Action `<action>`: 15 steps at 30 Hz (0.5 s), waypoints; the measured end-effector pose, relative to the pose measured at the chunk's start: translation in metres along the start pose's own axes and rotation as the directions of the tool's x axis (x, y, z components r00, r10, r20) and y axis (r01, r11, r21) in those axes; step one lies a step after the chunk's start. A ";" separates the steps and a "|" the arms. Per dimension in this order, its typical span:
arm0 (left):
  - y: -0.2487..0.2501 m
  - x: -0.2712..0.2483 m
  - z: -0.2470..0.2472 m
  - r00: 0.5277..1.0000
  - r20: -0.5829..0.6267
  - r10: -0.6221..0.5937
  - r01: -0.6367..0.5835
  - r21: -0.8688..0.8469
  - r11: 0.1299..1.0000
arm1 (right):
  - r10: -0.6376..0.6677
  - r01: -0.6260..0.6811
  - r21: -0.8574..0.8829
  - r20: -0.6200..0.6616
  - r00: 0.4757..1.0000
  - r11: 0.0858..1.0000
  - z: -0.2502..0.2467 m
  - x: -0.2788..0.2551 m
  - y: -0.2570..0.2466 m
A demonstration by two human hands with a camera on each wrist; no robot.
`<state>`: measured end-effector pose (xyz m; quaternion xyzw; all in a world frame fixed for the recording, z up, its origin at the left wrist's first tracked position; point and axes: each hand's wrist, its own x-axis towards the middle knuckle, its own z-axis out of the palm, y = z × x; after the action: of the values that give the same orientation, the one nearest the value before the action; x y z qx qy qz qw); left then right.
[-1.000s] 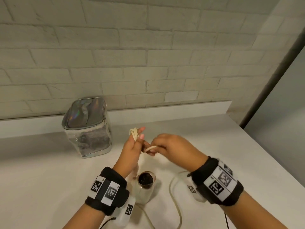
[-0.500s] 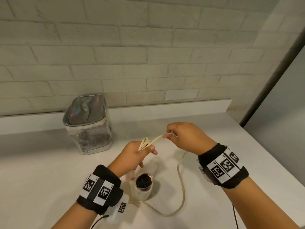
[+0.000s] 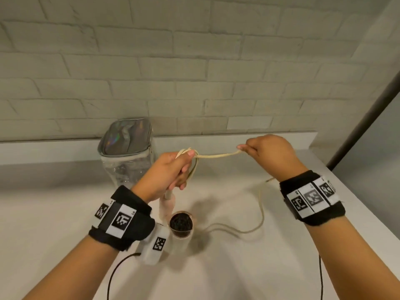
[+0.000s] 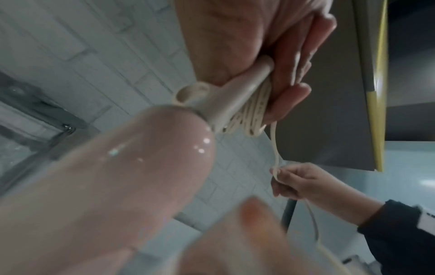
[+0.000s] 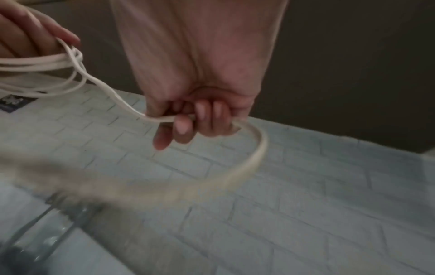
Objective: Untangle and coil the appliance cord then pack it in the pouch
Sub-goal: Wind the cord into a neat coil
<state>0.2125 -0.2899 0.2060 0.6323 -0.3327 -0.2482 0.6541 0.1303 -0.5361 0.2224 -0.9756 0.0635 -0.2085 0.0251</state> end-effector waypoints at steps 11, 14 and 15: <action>-0.027 -0.004 0.008 0.993 -0.023 -0.114 0.109 -0.163 0.981 | 0.077 -0.047 0.160 -0.191 0.978 0.986 0.013 0.017 -0.011; -0.039 -0.007 0.008 0.990 -0.027 -0.136 0.124 -0.254 0.959 | 0.142 -0.126 0.340 -0.023 0.990 0.932 0.040 0.004 -0.010; -0.042 -0.008 0.009 0.990 -0.033 -0.138 0.124 -0.267 0.956 | 0.147 -0.142 0.423 0.021 0.989 0.895 0.050 0.001 -0.009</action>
<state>0.2040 -0.2930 0.1635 0.5662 -0.2369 -0.3167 0.7231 0.1525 -0.5262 0.1777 -0.9383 0.0891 -0.2204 0.2511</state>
